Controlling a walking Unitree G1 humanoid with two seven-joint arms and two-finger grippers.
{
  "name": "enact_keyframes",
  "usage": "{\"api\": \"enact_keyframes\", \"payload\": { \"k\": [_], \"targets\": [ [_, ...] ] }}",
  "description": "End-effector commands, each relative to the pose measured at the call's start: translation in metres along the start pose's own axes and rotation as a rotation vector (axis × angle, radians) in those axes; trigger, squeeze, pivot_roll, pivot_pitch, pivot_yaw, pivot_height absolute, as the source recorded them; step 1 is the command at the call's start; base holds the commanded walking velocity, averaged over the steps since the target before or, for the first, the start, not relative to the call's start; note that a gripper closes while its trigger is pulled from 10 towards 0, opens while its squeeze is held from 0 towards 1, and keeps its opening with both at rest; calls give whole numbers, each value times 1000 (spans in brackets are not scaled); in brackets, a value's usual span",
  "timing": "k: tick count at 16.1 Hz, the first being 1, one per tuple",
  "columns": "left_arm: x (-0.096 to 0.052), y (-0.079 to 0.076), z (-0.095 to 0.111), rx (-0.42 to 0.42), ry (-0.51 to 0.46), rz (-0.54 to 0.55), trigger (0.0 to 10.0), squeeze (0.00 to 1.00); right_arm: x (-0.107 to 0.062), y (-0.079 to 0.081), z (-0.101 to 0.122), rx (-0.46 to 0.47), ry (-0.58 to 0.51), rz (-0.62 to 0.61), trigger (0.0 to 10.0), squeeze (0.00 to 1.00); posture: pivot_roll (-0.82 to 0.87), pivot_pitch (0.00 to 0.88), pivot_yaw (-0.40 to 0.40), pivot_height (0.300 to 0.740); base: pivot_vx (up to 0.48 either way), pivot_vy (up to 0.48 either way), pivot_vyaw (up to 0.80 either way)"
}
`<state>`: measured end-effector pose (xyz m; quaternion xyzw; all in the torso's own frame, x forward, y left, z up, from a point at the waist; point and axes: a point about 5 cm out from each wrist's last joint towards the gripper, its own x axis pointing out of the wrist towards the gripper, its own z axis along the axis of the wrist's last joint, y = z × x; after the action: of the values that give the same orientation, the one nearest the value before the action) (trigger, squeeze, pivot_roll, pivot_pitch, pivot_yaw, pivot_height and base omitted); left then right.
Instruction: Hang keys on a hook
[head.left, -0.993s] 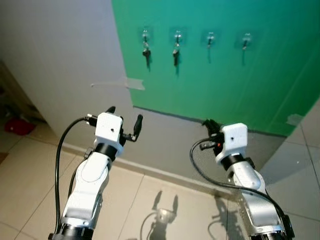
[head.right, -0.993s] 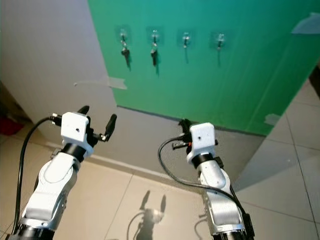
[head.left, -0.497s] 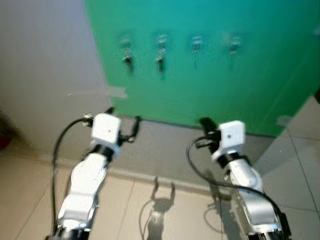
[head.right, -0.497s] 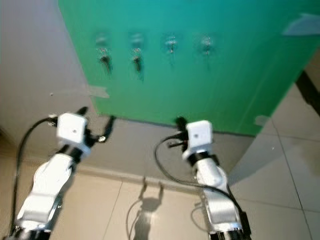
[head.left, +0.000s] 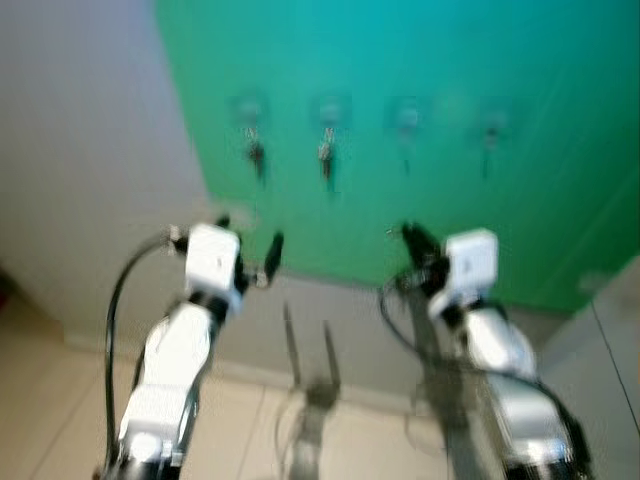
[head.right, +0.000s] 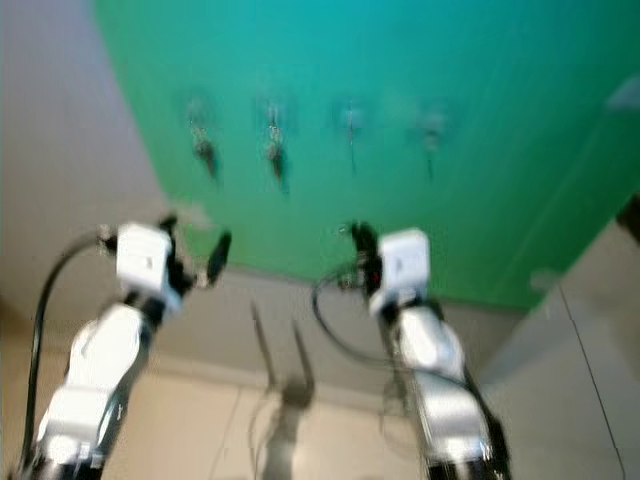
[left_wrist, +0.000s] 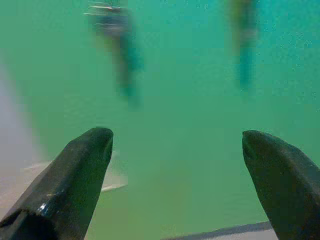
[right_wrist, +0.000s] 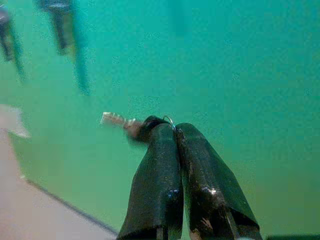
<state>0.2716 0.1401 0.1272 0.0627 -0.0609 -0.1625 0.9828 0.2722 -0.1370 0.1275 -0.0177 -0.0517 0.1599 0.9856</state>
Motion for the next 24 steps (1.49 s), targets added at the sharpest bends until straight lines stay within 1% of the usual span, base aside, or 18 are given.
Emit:
{"api": "enact_keyframes", "payload": {
  "k": [1,3,4,5,6,7,10,11,13,15,17,18,19,20,24],
  "targets": [
    [-1,-13,6,-12,-31,-93,10000,0,-1,-5,8,36,-28,30,10000,0,-44,0,53,740,0,0,0],
    [-6,-21,7,-12,-38,-189,10000,0,-3,-6,16,62,-54,109,10000,0,-44,0,54,740,0,0,0],
    [-7,-23,7,-10,-34,-212,10000,0,-4,-6,19,71,-55,135,10000,0,-44,0,54,740,0,0,0],
    [-7,-24,9,-20,-37,-228,10000,0,-4,-7,24,100,-68,193,10000,0,-42,0,51,740,0,0,0],
    [-6,-23,11,-22,-45,-230,10000,0,-3,-7,30,114,-84,219,10000,0,-42,0,51,740,0,0,0],
    [-3,-23,16,-35,-63,-256,10000,0,4,-8,42,126,-117,247,10000,0,-40,0,52,740,0,0,0],
    [-3,-26,20,-45,-68,-324,10000,0,15,-8,52,133,-106,262,10000,0,-35,0,49,740,0,0,0],
    [-3,-27,23,-47,-76,-359,10000,0,21,-7,60,135,-103,284,10000,0,-31,0,48,740,0,0,0],
    [-2,-26,28,-48,-85,-375,10000,0,28,-7,71,136,-113,306,10000,0,-26,0,47,740,0,0,0],
    [-1,-25,31,-43,-92,-382,10000,0,35,-7,81,131,-125,302,10000,0,-23,0,42,740,0,0,0],
    [-1,-26,35,-46,-101,-396,10000,0,38,-8,85,143,-125,293,10000,0,-20,0,40,740,0,0,0],
    [0,-27,36,-42,-105,-403,10000,0,40,-9,86,152,-124,280,10000,0,-20,0,40,740,0,0,0],
    [0,-27,37,-42,-109,-390,10000,0,42,-14,88,174,-127,242,10000,0,-20,0,39,740,0,0,0],
    [0,-27,37,-44,-108,-385,10000,0,42,-18,89,194,-133,217,10000,0,-20,0,40,740,0,0,0],
    [0,-28,37,-48,-102,-400,10000,0,39,-25,94,231,-151,192,10000,0,-23,0,41,740,0,0,0]
  ]
}}
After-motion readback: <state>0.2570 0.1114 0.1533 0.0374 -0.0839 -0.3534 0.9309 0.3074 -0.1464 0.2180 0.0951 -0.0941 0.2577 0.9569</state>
